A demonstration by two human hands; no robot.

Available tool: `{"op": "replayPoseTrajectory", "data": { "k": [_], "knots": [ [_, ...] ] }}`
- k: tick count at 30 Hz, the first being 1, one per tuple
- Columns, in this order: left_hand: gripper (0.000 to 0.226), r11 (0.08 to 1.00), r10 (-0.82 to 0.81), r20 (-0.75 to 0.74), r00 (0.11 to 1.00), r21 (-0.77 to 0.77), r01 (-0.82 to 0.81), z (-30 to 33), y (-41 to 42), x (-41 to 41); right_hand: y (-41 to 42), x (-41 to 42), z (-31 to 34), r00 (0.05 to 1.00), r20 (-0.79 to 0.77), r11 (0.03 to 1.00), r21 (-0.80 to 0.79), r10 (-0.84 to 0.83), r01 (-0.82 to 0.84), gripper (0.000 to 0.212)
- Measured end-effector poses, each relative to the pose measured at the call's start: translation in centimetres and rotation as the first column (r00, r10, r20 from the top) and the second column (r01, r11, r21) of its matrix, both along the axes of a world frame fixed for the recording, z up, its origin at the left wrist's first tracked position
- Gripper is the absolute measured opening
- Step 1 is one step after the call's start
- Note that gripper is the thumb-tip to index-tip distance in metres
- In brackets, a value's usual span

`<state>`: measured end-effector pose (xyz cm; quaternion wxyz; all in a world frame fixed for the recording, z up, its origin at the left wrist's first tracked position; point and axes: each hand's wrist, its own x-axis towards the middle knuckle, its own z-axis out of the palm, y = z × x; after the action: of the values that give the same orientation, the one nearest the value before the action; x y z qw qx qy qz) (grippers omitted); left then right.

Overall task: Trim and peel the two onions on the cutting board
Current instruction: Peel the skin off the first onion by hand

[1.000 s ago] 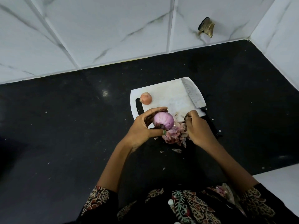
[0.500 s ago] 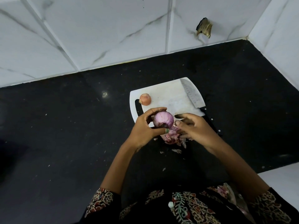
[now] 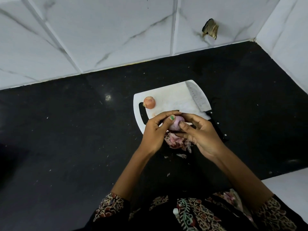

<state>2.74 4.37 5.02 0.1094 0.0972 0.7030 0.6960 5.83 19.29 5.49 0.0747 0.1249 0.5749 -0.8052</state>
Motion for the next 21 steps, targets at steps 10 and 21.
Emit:
{"op": "replayPoseTrajectory", "data": {
  "k": [10, 21],
  "knots": [
    [0.018, 0.931, 0.312, 0.266, 0.912, 0.105, -0.349, 0.5, 1.2, -0.5, -0.9, 0.6, 0.1, 0.996, -0.082, 0.979, 0.203, 0.027, -0.010, 0.039],
    [0.031, 0.964, 0.105, 0.269, 0.957, 0.209, -0.164, 0.0, 0.9, 0.4, -0.6, 0.2, 0.7, 0.991, -0.133, 0.964, 0.264, 0.006, 0.029, 0.031]
  ]
}}
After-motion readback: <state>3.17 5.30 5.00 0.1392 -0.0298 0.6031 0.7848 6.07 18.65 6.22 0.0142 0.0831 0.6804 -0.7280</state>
